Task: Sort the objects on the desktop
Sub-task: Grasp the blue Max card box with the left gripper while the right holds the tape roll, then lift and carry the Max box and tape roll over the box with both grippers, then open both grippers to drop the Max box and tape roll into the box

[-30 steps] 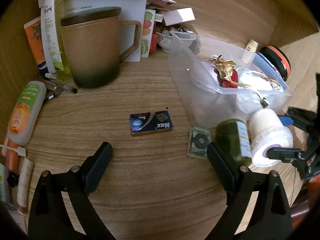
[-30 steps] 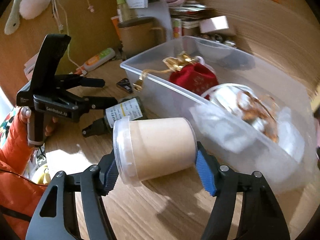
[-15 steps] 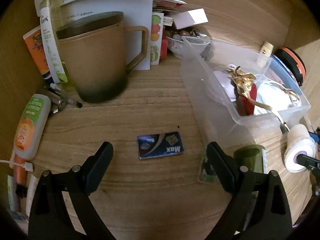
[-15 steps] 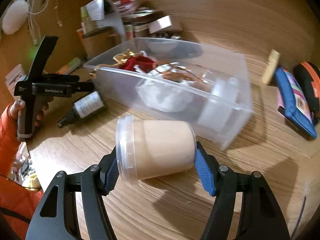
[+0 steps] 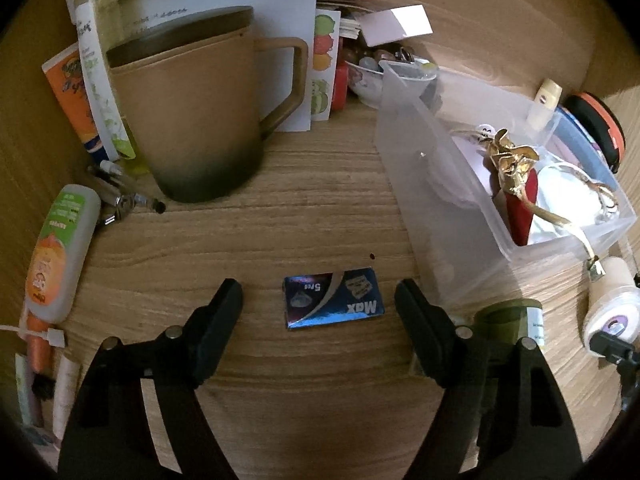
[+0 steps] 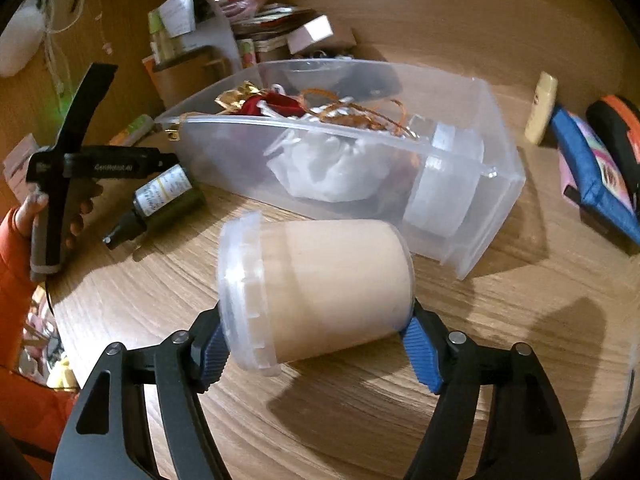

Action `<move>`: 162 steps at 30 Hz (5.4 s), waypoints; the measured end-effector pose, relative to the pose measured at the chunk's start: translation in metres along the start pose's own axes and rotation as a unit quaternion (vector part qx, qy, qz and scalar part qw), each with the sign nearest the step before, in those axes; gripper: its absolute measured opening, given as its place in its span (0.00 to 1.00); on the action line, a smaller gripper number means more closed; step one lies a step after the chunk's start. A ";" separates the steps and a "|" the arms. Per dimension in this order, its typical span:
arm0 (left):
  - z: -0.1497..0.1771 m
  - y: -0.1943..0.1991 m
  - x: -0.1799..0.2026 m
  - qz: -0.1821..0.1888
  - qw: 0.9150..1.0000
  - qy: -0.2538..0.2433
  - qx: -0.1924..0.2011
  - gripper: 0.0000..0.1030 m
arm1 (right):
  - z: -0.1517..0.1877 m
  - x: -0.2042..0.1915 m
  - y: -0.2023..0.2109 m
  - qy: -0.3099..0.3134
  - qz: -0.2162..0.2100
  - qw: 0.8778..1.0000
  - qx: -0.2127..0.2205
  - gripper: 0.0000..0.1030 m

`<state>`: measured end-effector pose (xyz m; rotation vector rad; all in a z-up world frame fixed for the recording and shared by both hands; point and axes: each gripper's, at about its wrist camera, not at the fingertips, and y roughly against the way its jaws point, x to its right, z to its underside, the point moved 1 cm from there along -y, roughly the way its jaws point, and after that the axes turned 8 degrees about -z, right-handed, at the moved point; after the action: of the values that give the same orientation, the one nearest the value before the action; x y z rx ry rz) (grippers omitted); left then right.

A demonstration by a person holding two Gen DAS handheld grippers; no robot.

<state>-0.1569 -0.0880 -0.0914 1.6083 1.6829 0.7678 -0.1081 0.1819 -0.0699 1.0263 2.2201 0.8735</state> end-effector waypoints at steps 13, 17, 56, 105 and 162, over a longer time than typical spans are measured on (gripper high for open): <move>0.002 0.003 0.020 -0.002 0.999 -0.041 0.014 0.47 | -0.003 0.003 0.014 -0.031 -0.023 0.998 0.046 0.68; 0.002 0.005 0.022 0.000 0.999 -0.044 0.018 0.47 | -0.003 0.003 0.015 -0.032 -0.026 0.998 0.052 0.66; -0.005 0.094 -0.003 0.037 0.991 -0.023 0.126 0.47 | -0.046 0.002 0.091 -0.031 -0.023 0.990 0.134 0.62; -0.098 0.047 0.111 0.146 0.979 -0.111 0.089 0.47 | -0.146 0.055 -0.004 -0.048 -0.020 0.994 0.095 0.62; -0.089 0.043 0.103 0.084 0.984 -0.112 0.112 0.93 | -0.140 0.056 0.013 -0.037 0.044 0.991 0.121 0.84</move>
<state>-0.2032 0.0208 -0.0116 1.9324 1.5281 0.4667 -0.2300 0.1870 0.0191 1.2561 2.2724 0.6003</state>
